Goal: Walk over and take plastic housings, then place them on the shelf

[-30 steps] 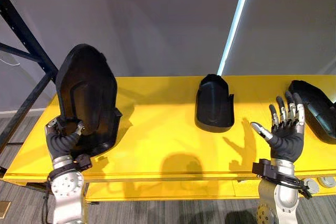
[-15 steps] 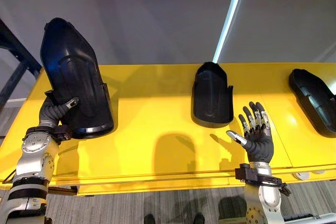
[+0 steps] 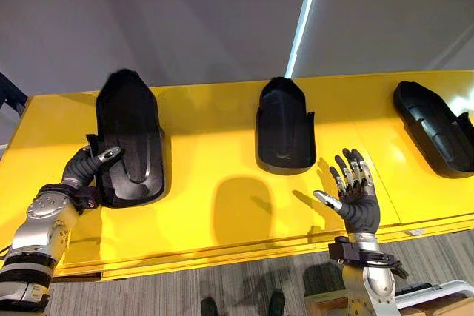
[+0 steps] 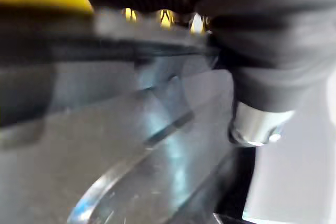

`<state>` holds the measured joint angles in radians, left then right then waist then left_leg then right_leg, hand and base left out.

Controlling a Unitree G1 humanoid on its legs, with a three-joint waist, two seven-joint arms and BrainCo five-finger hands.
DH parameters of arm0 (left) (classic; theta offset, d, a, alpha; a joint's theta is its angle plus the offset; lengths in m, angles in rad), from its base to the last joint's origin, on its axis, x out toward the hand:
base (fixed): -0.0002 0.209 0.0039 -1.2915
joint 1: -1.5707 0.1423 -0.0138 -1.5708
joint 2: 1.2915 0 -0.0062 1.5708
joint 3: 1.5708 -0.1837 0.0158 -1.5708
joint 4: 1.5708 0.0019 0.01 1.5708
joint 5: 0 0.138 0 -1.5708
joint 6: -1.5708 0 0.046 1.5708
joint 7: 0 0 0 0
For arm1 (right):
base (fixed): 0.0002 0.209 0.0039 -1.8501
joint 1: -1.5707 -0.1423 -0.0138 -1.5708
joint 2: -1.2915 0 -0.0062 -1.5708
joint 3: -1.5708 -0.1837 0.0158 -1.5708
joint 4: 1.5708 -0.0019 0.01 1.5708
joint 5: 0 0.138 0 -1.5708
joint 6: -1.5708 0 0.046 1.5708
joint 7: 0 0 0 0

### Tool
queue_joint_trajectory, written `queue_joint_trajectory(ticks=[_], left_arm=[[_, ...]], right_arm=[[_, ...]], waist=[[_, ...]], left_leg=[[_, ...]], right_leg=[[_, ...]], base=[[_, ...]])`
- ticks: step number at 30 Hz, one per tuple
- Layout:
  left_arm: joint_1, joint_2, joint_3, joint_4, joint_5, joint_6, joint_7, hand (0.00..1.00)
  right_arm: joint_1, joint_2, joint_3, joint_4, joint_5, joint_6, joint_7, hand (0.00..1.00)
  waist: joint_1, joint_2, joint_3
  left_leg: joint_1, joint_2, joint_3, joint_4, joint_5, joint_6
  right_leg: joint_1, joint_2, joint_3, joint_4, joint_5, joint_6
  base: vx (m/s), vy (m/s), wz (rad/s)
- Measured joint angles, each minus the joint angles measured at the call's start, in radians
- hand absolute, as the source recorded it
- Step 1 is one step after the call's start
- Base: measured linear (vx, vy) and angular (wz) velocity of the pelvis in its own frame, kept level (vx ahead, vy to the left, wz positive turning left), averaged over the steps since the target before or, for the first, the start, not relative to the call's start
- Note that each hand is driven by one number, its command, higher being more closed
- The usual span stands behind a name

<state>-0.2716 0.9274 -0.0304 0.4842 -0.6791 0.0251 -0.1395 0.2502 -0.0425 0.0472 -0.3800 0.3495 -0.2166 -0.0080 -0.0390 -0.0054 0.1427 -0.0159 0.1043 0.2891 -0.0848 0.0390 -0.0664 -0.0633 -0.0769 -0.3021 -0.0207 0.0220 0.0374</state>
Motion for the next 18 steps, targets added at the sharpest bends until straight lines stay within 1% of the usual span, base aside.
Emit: queue_joint_trajectory(ticks=[1,4,7,10,12,15,17,18], left_arm=[[0.001,0.004,0.000,0.000,0.018,0.001,-0.001,0.00],[0.001,0.019,0.006,0.010,0.126,0.004,-0.021,0.00],[-0.003,0.021,0.045,0.030,0.276,0.010,-0.045,0.00],[-0.012,0.021,0.077,0.062,0.313,0.023,-0.043,0.00],[-0.013,0.021,0.094,0.067,0.316,0.029,-0.040,0.00],[-0.020,0.021,0.100,0.058,0.270,0.029,-0.038,0.00],[-0.021,0.021,0.102,0.016,0.207,0.029,-0.030,0.00],[-0.022,0.021,0.102,-0.015,0.139,0.027,-0.020,0.00]], right_arm=[[0.002,0.000,0.000,0.000,0.000,0.000,0.002,0.00],[0.018,0.000,0.002,0.000,0.000,0.000,0.022,0.00],[0.031,0.006,0.005,0.000,0.000,0.008,0.053,0.00],[0.038,0.018,0.006,0.000,0.000,0.009,0.064,0.00],[0.042,0.024,0.006,0.000,0.000,0.015,0.070,0.00],[0.040,0.031,0.007,0.000,0.000,0.028,0.079,0.00],[0.039,0.033,0.008,0.000,0.000,0.037,0.080,0.00],[0.039,0.033,0.008,0.000,0.000,0.041,0.080,0.00]], waist=[[0.000,0.000,0.000],[0.001,0.002,0.001],[0.001,0.003,0.002],[0.001,0.004,0.002],[0.004,0.004,0.002],[0.008,0.005,0.002],[0.008,0.006,0.002],[0.008,0.006,0.001]], left_leg=[[0.001,0.001,0.000,0.000,0.000,0.000],[0.010,0.002,0.000,0.000,-0.001,-0.001],[0.019,0.002,0.000,0.000,-0.001,-0.002],[0.022,0.003,-0.001,0.000,-0.001,-0.002],[0.025,0.002,-0.003,0.000,-0.001,-0.002],[0.028,0.002,-0.005,0.000,-0.001,-0.002],[0.031,0.001,-0.010,0.000,-0.001,-0.002],[0.035,0.001,-0.011,0.000,-0.001,-0.002]], right_leg=[[0.001,0.000,0.000,0.000,0.000,0.000],[0.010,0.002,0.000,0.000,0.000,-0.001],[0.020,0.003,0.000,0.000,-0.001,-0.001],[0.023,0.003,-0.002,0.000,-0.001,-0.001],[0.027,0.003,-0.004,0.000,-0.001,-0.001],[0.031,0.003,-0.006,0.000,-0.001,-0.001],[0.035,0.002,-0.009,0.000,-0.001,-0.001],[0.041,0.002,-0.010,0.000,-0.001,-0.001]], base=[[0.00,0.000,0.00],[0.00,0.000,0.00],[-0.02,0.003,0.00],[0.00,0.000,0.00],[-0.03,0.008,0.03],[0.00,0.000,0.00],[-0.01,0.006,0.05],[-0.01,0.008,0.04]])
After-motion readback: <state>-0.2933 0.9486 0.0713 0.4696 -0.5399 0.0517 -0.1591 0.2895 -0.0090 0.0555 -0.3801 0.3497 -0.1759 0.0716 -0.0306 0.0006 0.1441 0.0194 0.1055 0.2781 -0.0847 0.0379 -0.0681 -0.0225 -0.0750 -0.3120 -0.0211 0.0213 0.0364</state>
